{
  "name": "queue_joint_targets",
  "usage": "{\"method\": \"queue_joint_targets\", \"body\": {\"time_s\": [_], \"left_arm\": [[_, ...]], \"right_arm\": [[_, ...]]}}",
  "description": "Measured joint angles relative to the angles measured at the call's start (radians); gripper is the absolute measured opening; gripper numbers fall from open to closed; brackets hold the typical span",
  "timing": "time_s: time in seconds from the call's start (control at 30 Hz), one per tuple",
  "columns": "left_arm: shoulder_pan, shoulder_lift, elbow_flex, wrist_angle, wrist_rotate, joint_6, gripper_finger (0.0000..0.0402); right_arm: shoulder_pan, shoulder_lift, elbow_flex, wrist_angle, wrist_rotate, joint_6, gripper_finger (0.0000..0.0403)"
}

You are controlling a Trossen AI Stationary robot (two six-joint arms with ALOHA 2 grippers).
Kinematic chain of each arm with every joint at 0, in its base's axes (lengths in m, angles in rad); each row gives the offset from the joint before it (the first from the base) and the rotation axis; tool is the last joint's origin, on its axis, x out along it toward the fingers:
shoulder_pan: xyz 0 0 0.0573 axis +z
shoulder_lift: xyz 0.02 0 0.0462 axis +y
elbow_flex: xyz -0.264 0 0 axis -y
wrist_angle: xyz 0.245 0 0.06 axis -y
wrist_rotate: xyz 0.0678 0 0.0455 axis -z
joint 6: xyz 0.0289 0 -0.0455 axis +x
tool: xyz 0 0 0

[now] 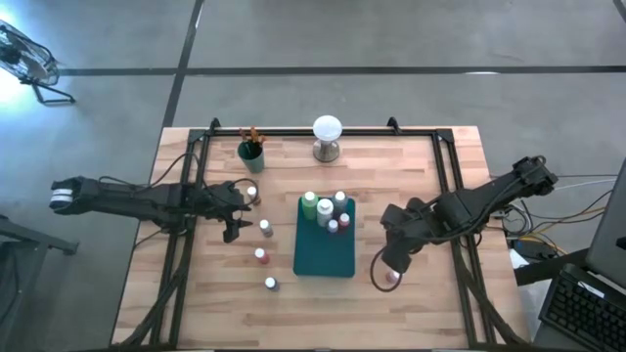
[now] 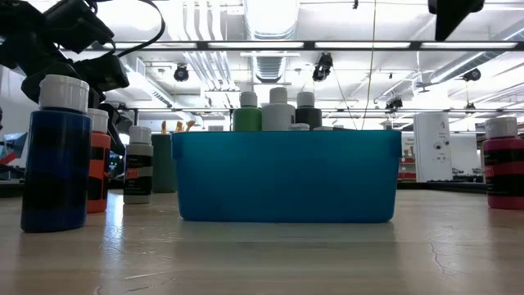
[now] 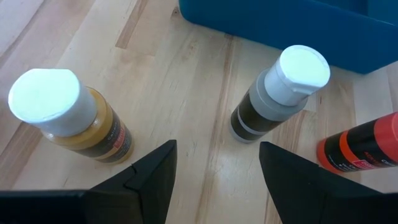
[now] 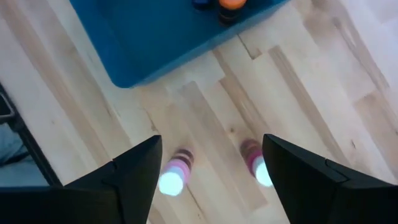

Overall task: Pick & Place Paint Supplies
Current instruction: Put the pink paint bottle into the blue bin

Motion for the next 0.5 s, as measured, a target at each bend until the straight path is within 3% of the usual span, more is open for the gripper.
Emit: {"method": "queue_joint_targets", "body": {"time_s": [0.27,0.5], "left_arm": [[0.0,0.0,0.0,0.0,0.0,0.0,0.0234],[0.0,0.0,0.0,0.0,0.0,0.0,0.0234]], "right_arm": [[0.008,0.0,-0.007,-0.063,-0.037,0.131,0.0248],[0.055,0.0,-0.047,-0.086,-0.085,0.208,0.0284]]}}
